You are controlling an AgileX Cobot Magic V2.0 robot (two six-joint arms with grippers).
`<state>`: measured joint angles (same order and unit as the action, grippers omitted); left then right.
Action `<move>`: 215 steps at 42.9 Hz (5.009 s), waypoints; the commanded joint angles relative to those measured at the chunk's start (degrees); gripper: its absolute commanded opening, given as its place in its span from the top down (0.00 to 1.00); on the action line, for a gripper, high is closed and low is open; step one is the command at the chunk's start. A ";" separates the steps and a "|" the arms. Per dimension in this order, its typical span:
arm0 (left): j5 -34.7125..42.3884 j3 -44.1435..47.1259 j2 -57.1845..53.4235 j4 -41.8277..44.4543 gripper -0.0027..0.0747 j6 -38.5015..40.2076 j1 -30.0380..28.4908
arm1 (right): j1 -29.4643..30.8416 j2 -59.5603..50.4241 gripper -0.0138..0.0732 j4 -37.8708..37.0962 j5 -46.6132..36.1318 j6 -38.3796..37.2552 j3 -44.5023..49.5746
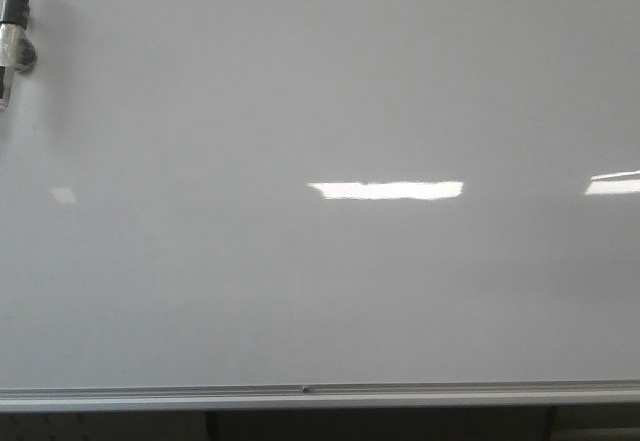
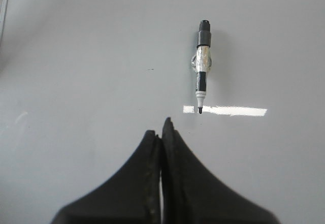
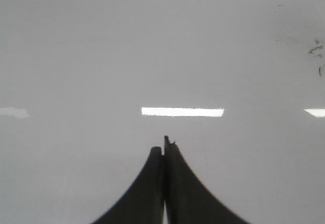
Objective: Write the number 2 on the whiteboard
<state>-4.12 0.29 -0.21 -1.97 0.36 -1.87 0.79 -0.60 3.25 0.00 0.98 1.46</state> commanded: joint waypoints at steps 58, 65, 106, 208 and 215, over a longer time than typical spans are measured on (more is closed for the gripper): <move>-4.03 -23.54 3.60 -0.39 0.99 0.21 -0.08 | -0.21 5.94 0.92 -0.82 14.27 0.09 -23.67; -14.40 -34.39 11.17 -0.39 0.99 0.21 -0.08 | -0.21 14.16 0.92 -0.82 21.99 0.09 -34.01; -24.59 -38.88 31.38 -1.27 0.83 0.10 -0.08 | -0.21 41.54 0.50 -0.82 30.24 1.80 -41.63; -3.66 -58.94 87.89 1.97 0.44 2.24 6.93 | -0.21 41.72 0.11 -0.77 31.03 1.80 -41.63; -4.96 -58.94 87.89 1.97 0.56 2.24 6.93 | -0.21 41.72 0.11 -0.77 31.03 1.80 -41.63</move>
<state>-11.79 -56.68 89.66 0.47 2.24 4.57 0.79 41.03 3.16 34.40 2.23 -38.22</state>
